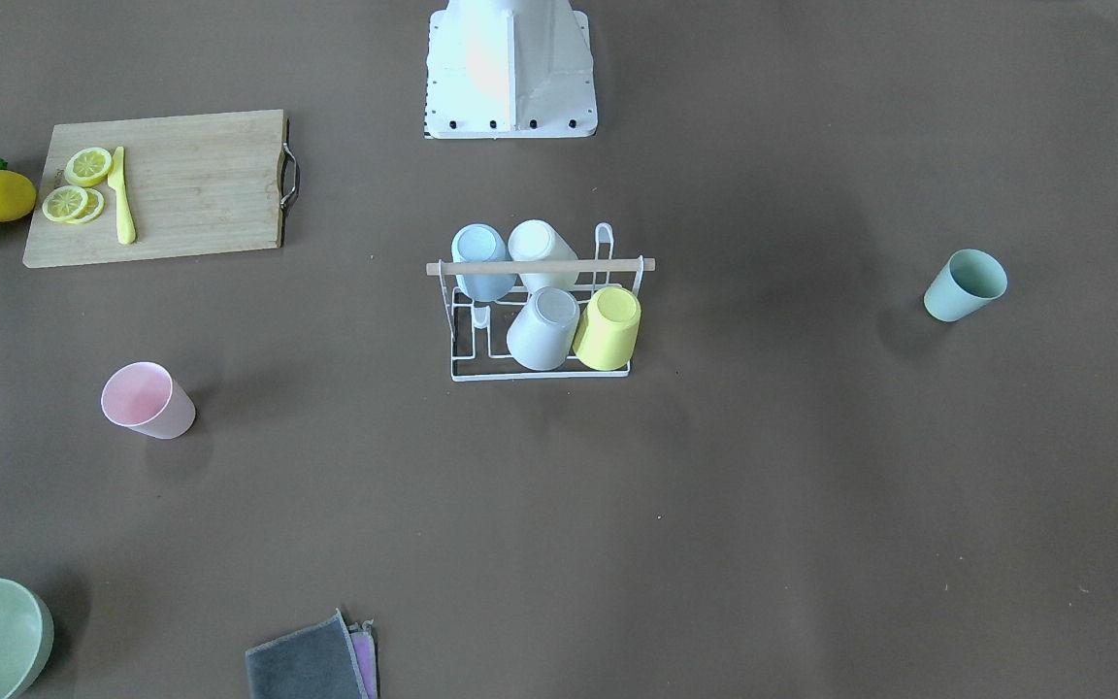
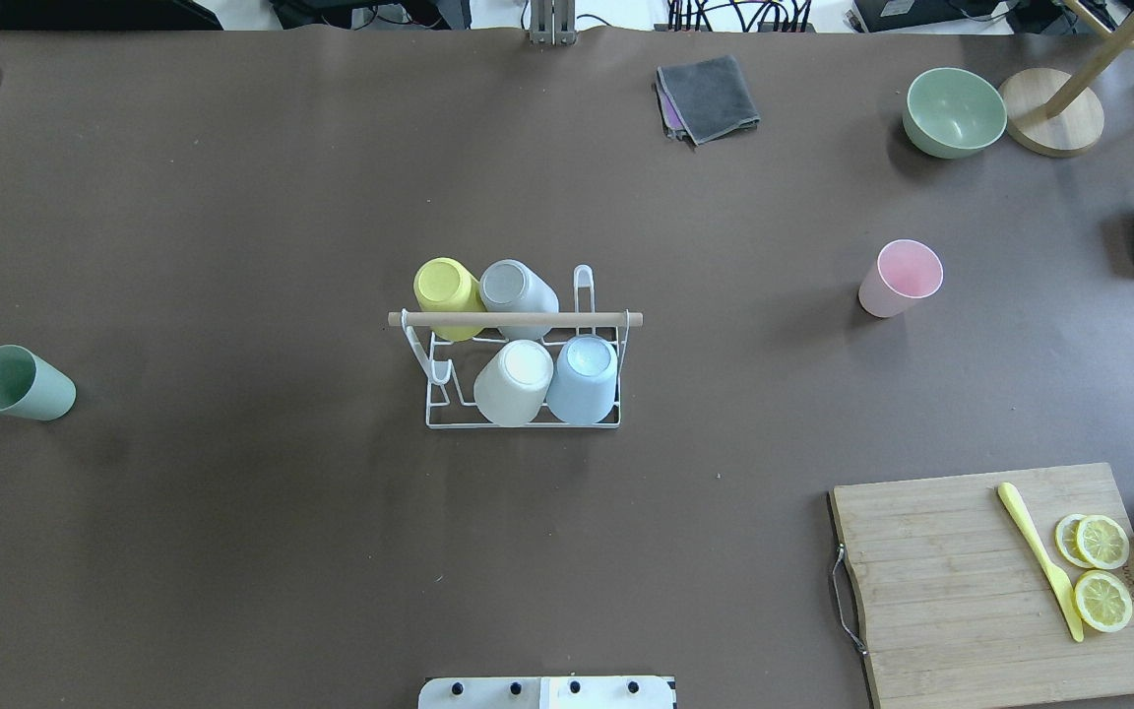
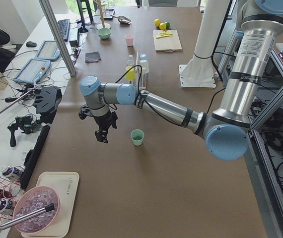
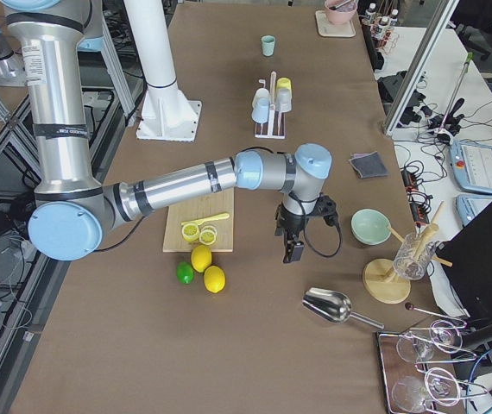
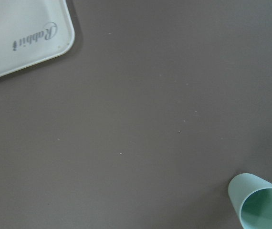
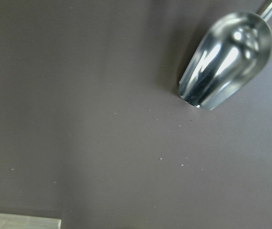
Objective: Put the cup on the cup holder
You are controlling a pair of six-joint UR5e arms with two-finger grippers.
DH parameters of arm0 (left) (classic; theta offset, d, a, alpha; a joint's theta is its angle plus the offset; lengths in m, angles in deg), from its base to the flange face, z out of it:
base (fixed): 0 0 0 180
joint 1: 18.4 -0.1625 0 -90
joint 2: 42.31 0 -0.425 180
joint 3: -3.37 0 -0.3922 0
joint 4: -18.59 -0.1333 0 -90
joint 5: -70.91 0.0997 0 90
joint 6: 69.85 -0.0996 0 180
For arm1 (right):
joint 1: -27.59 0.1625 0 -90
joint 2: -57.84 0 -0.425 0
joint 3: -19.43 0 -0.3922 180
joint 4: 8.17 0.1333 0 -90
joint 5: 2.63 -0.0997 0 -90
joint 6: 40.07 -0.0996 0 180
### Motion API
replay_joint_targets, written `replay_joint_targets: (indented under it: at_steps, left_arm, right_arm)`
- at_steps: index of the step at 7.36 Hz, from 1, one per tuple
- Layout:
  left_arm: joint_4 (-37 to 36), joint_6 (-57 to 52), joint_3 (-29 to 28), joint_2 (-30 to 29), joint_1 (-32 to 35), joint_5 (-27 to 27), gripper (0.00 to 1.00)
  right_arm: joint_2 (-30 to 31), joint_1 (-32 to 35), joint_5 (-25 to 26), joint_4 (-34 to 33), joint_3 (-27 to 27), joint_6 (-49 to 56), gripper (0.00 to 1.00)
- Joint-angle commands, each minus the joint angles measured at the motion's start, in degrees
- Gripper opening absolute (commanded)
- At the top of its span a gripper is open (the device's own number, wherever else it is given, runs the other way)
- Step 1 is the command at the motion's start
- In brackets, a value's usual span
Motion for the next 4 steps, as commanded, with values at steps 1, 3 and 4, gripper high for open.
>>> replay_joint_targets:
  at_steps: [1, 3, 4]
  left_arm:
    - [-4.61, -0.67, -8.22, -8.19, -4.14, -0.12, 0.97]
    - [-8.21, -0.23, -10.89, -11.20, -8.27, -0.13, 0.97]
    - [-12.66, 0.21, -11.76, -11.72, -9.08, -0.65, 0.97]
  right_arm:
    - [-11.38, -9.22, 4.80, -13.42, -0.05, 2.05, 0.99]
    - [-16.14, -16.36, 6.76, -14.78, 2.40, 2.13, 0.99]
    - [-19.73, -18.03, 7.46, -14.69, 6.85, 3.18, 0.99]
